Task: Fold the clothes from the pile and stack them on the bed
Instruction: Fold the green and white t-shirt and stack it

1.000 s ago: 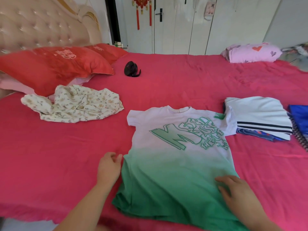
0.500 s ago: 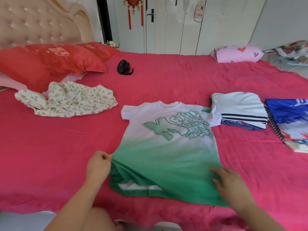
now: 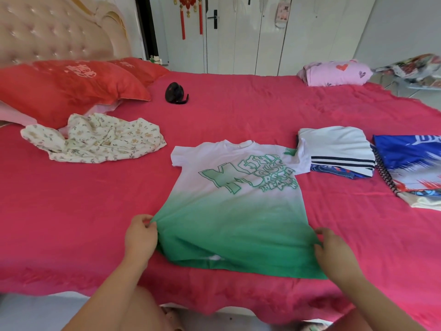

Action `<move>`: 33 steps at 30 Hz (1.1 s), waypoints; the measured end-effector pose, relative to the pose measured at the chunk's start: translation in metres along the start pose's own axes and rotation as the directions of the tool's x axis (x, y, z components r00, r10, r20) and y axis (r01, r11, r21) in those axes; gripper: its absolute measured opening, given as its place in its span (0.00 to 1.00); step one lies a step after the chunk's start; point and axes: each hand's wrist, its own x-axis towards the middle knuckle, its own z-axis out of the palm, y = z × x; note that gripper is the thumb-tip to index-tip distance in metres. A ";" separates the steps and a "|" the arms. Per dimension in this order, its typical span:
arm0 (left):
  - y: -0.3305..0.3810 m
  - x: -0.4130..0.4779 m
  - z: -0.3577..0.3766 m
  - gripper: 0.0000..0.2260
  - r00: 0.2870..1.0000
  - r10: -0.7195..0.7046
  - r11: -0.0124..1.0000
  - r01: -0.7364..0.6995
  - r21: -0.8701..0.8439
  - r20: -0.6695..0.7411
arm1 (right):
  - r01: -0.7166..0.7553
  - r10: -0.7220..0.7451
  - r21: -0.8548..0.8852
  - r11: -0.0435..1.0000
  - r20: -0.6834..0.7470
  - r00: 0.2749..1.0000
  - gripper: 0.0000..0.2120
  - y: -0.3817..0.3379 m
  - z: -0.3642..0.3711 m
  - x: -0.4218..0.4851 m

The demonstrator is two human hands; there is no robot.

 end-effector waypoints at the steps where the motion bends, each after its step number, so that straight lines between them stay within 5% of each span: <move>1: 0.003 0.001 -0.004 0.11 1.000 0.004 0.999 -0.004 -0.042 -0.006 | 0.011 -0.010 0.018 1.000 -0.019 1.000 0.18 0.001 -0.003 0.002; 4: 0.007 0.000 -0.011 0.12 0.994 0.072 0.997 -0.072 -0.008 0.078 | 0.022 -0.021 0.033 0.999 -0.038 0.999 0.16 0.008 -0.013 0.004; 13: -0.012 -0.021 -0.012 0.14 0.956 0.119 0.798 -0.252 0.547 0.267 | -0.005 0.048 -0.307 0.952 0.135 0.990 0.20 0.025 -0.025 -0.008; 16: -0.009 -0.026 -0.003 0.15 0.918 0.245 0.803 -0.372 0.466 0.311 | -0.003 0.038 -0.443 0.896 0.070 0.997 0.20 0.015 -0.024 -0.014; 20: 0.003 -0.037 0.014 0.20 0.833 0.421 0.709 -0.549 0.442 0.359 | 0.158 -0.163 -0.338 0.928 0.013 0.987 0.22 -0.003 -0.011 -0.011; 22: 0.007 -0.038 0.020 0.21 0.821 0.387 0.669 -0.563 0.485 0.419 | 0.230 -0.225 -0.267 0.936 0.049 0.973 0.21 -0.009 -0.001 -0.007; 28: -0.008 -0.025 0.004 0.08 0.895 0.259 0.799 -0.409 0.441 0.363 | 0.271 -0.210 -0.316 0.909 0.212 0.954 0.23 -0.007 0.016 -0.006; 33: -0.031 -0.034 -0.009 0.14 0.795 0.346 0.740 -0.558 0.376 0.497 | 0.415 -0.397 -0.211 0.885 0.122 0.910 0.20 -0.043 0.032 -0.019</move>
